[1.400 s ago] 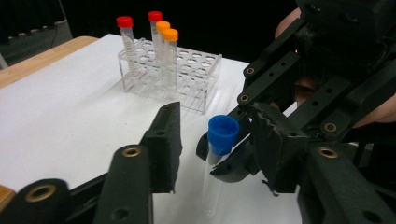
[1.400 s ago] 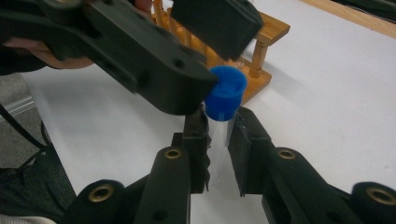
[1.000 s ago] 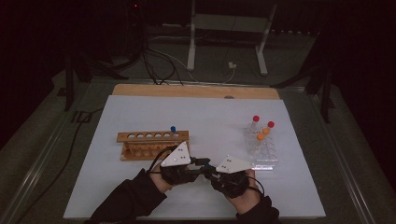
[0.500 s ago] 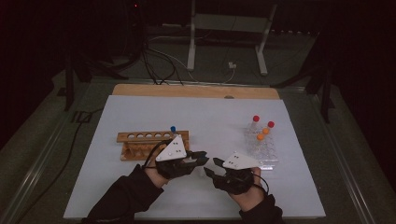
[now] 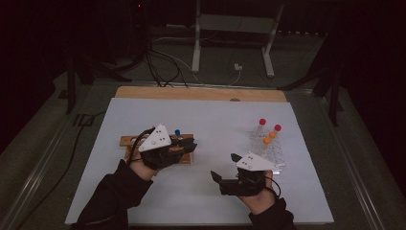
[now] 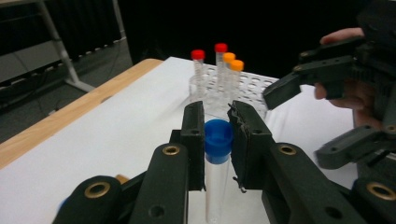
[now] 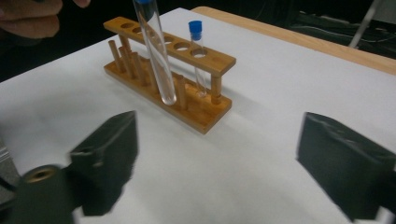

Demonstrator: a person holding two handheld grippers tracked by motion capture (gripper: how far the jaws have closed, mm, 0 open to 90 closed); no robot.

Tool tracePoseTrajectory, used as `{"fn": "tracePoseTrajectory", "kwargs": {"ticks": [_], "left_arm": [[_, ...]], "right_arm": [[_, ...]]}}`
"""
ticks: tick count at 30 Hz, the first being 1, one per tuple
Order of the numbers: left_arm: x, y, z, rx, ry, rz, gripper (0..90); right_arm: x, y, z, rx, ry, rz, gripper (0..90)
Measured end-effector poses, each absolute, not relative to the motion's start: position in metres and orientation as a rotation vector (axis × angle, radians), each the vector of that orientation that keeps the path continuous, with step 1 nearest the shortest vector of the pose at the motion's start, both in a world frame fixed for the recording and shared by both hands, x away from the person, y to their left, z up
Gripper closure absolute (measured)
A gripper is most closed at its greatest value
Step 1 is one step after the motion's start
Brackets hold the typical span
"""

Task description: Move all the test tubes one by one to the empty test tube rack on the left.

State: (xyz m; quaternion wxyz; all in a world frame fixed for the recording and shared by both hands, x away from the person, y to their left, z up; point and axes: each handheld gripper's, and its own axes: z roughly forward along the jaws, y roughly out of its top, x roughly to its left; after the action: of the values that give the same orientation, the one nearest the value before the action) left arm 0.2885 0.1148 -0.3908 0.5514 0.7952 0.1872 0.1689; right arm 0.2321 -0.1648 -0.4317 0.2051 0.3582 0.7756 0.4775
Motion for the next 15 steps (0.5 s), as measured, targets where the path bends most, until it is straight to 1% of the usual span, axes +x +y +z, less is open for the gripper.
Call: {"fn": "tracePoseTrajectory", "kwargs": {"ticks": [1,3,5,15], "left_arm": [[0.29,0.117,-0.39,1.878,0.452,0.405,77.5],[0.292,0.122,-0.39,1.873,0.47,0.423,77.5],[0.295,0.126,-0.389,1.871,0.488,0.439,77.5],[0.309,0.149,-0.39,1.835,0.588,0.517,77.5]], "right_arm": [[0.232,-0.165,-0.432,0.997,2.161,1.33,8.6],[0.232,-0.166,-0.431,1.006,2.151,1.333,3.3],[0.232,-0.166,-0.431,0.999,2.161,1.339,0.5],[0.232,-0.17,-0.43,0.997,2.167,1.367,0.0]]}}
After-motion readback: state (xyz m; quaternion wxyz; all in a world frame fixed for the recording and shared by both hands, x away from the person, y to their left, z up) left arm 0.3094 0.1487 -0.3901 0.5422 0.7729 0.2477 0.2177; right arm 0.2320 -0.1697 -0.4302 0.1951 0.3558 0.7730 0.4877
